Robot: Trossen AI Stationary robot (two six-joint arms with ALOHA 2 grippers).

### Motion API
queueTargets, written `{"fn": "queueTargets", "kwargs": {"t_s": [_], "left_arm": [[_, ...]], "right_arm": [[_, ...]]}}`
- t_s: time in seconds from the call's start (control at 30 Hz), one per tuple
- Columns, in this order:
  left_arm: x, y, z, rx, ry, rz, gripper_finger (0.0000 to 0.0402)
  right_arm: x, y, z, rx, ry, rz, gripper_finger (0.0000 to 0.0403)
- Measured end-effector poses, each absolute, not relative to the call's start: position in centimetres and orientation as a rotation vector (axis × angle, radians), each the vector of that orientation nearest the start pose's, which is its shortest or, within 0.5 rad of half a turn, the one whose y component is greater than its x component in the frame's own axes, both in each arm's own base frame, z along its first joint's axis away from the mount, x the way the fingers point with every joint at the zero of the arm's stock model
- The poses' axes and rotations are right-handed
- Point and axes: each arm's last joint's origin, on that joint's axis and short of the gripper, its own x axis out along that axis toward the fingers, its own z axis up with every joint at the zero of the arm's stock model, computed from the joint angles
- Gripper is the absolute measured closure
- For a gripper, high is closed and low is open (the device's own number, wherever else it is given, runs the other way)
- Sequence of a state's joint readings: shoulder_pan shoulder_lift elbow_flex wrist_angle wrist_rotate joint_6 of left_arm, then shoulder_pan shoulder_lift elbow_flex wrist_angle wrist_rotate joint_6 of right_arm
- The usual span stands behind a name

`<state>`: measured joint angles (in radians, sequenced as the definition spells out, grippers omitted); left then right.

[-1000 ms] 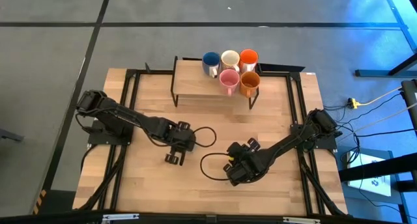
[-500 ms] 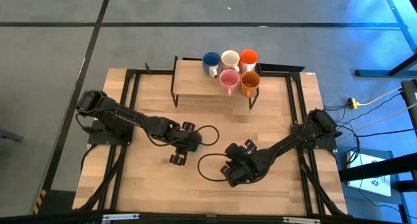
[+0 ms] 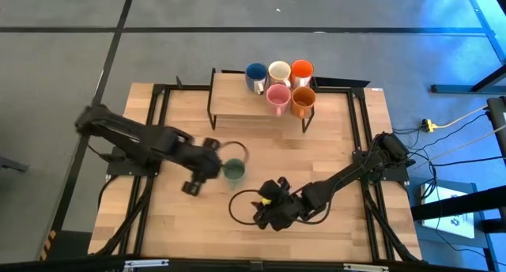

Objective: Place coffee mugs
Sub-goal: Put the green mug on the shelf

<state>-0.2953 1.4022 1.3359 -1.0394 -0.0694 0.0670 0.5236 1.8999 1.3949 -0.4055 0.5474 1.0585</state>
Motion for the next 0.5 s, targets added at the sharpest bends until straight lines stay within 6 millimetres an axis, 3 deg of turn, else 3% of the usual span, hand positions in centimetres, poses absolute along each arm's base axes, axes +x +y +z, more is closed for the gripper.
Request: {"fn": "queueTargets", "kwargs": {"t_s": [0.13, 0.33, 0.5], "left_arm": [[20.9, -6.7, 33.7, 0.182, 0.987, -0.201, 0.0289], [14.4, -5.5, 33.9, -0.004, 0.878, -0.174, 0.0289], [10.9, -4.7, 33.3, -0.114, 0.808, -0.178, 0.0289]], "right_arm": [[36.5, 19.2, 22.0, 0.519, 0.601, -0.367, 0.0192], [37.7, 19.1, 22.7, 0.547, 0.469, -0.351, 0.0196], [39.3, 20.1, 21.5, 0.529, 0.409, -0.253, 0.0206]]}}
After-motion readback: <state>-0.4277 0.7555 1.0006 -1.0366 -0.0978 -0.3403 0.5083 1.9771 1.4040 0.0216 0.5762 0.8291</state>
